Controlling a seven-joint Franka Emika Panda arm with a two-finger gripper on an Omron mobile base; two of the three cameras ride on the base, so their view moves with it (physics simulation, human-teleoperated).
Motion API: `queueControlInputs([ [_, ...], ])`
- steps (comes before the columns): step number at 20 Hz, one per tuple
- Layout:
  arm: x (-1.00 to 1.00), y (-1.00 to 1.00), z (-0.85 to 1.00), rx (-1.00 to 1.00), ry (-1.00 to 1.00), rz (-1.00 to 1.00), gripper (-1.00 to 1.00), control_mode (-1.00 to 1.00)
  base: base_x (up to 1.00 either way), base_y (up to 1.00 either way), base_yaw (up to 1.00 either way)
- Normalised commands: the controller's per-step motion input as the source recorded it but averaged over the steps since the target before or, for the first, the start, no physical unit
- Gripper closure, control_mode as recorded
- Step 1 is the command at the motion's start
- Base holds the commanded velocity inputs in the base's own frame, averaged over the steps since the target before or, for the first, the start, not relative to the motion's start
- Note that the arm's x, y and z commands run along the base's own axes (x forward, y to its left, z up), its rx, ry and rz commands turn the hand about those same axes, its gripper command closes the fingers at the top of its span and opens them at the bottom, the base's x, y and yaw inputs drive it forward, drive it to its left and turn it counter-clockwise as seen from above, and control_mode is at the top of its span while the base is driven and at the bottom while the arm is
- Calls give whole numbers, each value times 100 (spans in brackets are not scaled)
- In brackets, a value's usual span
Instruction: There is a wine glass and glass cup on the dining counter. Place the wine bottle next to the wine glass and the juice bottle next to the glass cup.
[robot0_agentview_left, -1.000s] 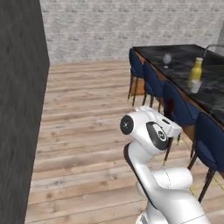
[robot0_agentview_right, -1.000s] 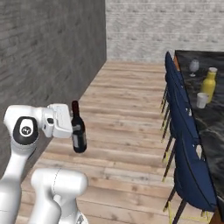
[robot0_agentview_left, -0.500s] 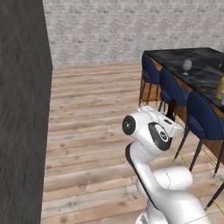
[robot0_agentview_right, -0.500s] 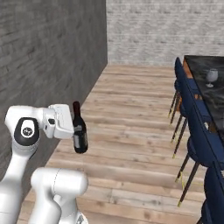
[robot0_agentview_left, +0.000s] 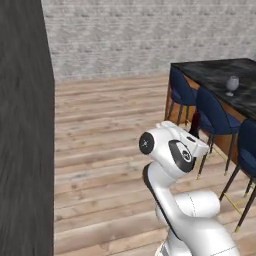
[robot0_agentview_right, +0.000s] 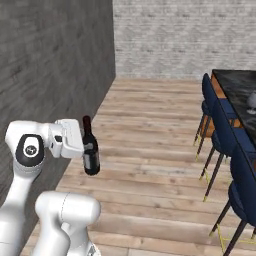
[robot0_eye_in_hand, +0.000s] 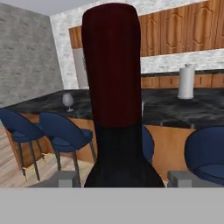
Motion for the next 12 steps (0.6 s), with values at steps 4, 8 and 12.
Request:
queueControlInputs([
  [4, 0, 0, 0, 0, 0, 0, 100, 100, 84, 37, -23],
  [8, 0, 0, 0, 0, 0, 0, 100, 100, 76, 37, -33],
  [12, 0, 0, 0, 0, 0, 0, 100, 100, 71, 37, -40],
])
